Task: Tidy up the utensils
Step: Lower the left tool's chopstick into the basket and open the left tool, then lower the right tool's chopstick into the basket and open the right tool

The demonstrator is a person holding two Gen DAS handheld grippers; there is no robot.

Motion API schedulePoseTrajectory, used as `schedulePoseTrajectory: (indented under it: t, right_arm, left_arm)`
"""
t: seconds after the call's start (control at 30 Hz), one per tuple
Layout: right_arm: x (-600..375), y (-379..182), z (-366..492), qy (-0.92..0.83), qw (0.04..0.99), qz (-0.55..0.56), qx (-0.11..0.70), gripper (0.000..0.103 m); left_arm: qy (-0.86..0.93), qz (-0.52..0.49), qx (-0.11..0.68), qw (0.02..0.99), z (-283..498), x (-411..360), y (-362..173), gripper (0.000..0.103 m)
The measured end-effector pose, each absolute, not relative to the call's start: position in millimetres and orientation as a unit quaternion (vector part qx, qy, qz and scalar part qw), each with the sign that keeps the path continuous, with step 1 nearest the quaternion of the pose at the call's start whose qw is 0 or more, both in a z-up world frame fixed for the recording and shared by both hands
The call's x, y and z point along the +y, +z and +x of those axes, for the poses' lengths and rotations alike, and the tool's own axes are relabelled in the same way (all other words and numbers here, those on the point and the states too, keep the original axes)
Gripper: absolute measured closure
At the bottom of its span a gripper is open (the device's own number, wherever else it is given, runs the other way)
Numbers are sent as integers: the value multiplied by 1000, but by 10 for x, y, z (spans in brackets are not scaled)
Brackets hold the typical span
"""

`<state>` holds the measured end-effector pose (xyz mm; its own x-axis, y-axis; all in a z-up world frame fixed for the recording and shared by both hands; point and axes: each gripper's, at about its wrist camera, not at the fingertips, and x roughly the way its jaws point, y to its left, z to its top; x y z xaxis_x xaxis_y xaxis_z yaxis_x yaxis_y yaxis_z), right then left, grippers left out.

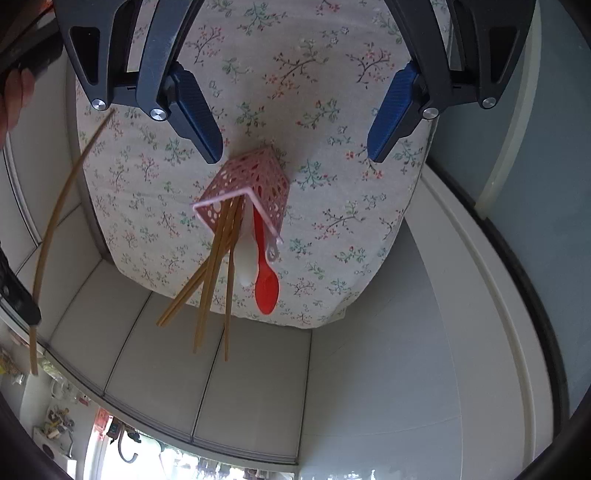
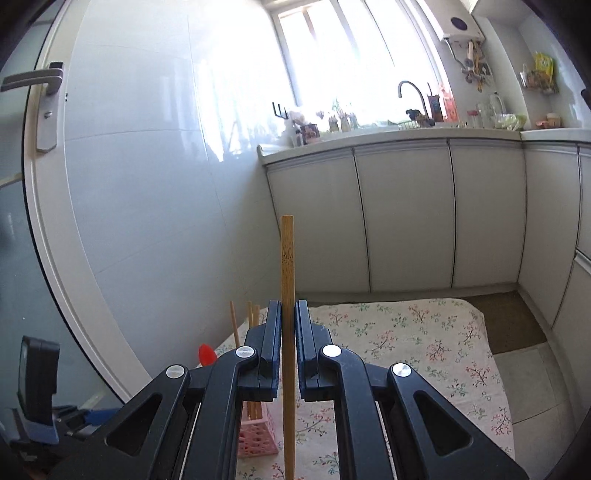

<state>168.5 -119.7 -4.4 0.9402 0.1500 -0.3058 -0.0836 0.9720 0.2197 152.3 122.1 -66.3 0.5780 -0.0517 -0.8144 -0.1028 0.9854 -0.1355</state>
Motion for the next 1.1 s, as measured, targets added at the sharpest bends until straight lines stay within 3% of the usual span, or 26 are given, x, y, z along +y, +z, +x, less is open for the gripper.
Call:
schedulePoseTrajectory:
  t: [0.27, 0.6, 1.1]
  right_arm:
    - [-867, -64, 1977, 18, 987, 122, 100, 96]
    - [-471, -479, 2462, -44, 986, 150, 50, 96]
    - [-262, -1189, 2540, -50, 985, 117, 114, 96]
  left_arm:
    - [38, -34, 489, 871, 1542, 1305, -912, 18]
    - [57, 22, 502, 863, 1621, 1396, -1132, 18]
    - [58, 5, 506, 861, 1691, 1498, -1236, 18]
